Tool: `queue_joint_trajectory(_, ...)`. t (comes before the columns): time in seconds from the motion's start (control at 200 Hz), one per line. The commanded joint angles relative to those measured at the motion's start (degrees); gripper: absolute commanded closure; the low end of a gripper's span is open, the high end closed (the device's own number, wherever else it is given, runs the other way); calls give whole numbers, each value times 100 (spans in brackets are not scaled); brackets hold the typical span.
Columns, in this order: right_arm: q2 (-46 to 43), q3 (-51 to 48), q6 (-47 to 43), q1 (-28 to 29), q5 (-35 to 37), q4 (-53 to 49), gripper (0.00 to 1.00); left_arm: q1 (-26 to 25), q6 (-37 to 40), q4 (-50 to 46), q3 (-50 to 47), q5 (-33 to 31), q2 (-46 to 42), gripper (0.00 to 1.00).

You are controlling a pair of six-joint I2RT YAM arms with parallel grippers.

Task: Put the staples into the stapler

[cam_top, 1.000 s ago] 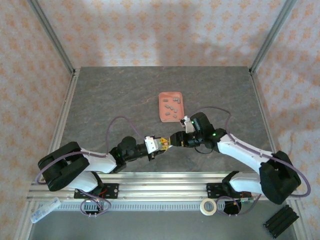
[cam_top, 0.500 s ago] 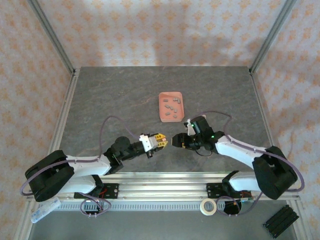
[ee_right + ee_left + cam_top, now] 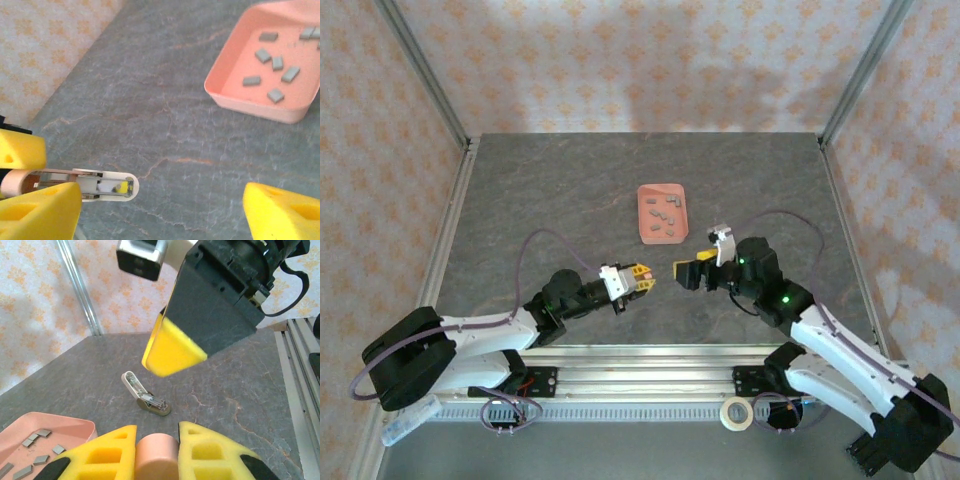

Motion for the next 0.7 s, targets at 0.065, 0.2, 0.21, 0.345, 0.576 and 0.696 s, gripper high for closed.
queue_joint_trajectory(0.065, -82, -76, -2042, -27, -432, -45, 16, -5, 79, -247, 306, 282, -159, 98)
queue_joint_trajectory(0.2, 40, 42, -3960, -11, -1444, -494, 18, -5, 125, -314, 401, 391, -150, 98)
queue_joint_trajectory(0.21, 56, 57, -4080, -12, -1491, -536, 18, -2, 131, -312, 404, 399, -147, 98)
queue_joint_trajectory(0.345, 443, 293, -5400, 50, -1654, -943, 20, -3, 138, -320, 480, 536, -115, 98)
queue_joint_trajectory(0.576, 1226, 423, -5719, 223, -2066, -155, 22, -5, 109, -229, 545, 721, -24, 98)
queue_joint_trajectory(0.696, 1584, 516, -5681, 252, -2275, 194, 24, -1, 51, -156, 564, 858, 20, 98)
